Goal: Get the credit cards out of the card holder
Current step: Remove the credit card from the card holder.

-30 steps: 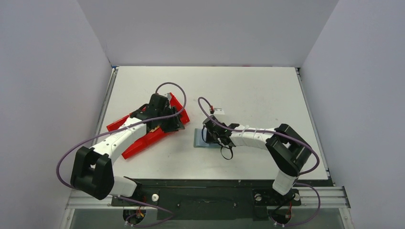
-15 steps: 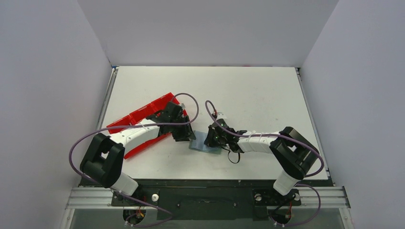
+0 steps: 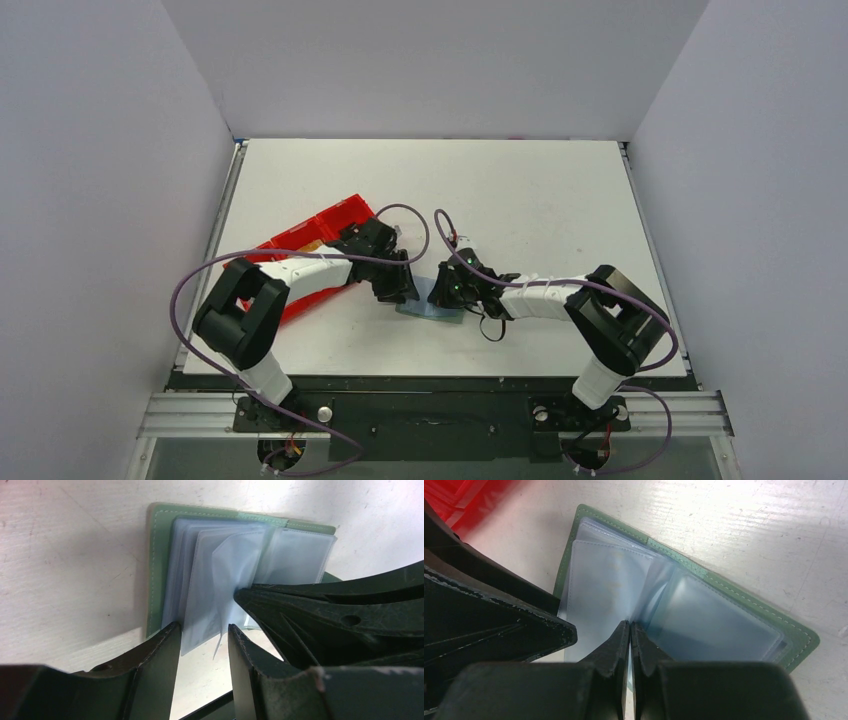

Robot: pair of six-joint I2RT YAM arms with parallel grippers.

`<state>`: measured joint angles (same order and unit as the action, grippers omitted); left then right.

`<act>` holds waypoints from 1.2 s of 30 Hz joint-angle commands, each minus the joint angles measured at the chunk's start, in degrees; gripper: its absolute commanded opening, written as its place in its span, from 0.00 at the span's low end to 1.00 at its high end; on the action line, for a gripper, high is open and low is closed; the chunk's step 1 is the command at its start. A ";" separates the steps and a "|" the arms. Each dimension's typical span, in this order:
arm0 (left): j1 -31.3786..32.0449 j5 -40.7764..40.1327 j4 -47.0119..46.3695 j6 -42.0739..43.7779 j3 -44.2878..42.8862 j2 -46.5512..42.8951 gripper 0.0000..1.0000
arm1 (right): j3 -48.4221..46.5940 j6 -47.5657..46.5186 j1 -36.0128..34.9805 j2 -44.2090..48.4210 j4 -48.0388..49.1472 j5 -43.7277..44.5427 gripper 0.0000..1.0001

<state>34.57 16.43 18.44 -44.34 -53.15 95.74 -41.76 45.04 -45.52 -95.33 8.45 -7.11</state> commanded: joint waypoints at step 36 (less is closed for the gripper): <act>2.38 0.79 -0.89 4.98 -7.93 4.19 0.37 | 2.20 -2.67 2.59 0.60 -4.94 -1.64 0.00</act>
<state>36.71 13.82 22.09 -39.94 -59.18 98.30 -41.32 44.16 -43.48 -95.24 8.64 -9.93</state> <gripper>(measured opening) 0.376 0.004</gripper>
